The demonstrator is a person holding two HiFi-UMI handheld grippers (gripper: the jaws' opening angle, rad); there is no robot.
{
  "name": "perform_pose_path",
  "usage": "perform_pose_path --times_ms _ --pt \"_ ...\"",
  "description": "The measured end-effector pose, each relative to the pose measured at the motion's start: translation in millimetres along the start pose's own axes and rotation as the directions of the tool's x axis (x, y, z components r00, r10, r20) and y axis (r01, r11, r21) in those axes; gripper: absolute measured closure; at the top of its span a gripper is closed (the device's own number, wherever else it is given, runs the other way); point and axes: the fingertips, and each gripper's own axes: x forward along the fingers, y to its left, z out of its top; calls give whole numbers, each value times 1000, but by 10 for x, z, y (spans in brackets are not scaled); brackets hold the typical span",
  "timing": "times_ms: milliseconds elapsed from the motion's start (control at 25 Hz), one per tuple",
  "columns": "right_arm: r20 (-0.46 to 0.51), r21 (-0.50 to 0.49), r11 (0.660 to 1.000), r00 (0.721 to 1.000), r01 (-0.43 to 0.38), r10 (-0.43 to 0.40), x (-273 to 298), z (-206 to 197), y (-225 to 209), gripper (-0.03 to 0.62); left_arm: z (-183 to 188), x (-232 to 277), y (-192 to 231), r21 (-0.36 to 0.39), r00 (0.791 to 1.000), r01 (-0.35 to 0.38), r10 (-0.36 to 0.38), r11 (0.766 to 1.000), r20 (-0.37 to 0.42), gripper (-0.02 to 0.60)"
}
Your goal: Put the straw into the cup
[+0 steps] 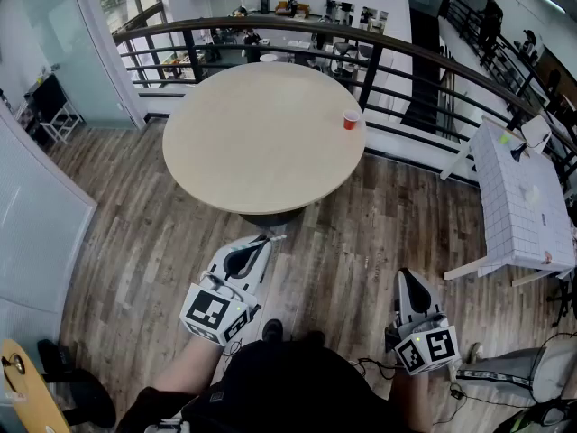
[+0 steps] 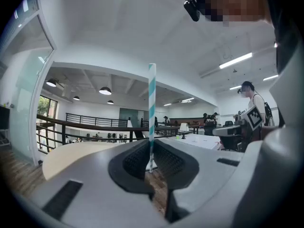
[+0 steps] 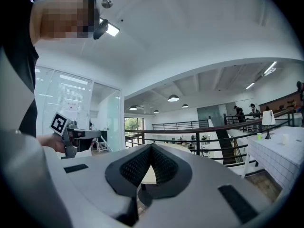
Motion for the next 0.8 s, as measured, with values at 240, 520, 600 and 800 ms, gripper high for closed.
perform_pose_path --times_ms 240,520,600,800 --pt "2 -12 1000 1000 -4 4 39 -31 -35 575 -43 30 14 -1 1000 -9 9 1000 -6 552" --pt "51 58 998 999 3 -6 -140 17 -268 574 -34 172 -175 8 1000 -5 5 1000 -12 552" --pt "67 67 998 998 8 -13 -241 44 -346 574 -37 220 -247 8 1000 -3 3 1000 -18 552" --pt "68 84 996 997 36 -41 -532 6 -658 572 -60 414 -566 -9 999 34 -34 999 -24 552"
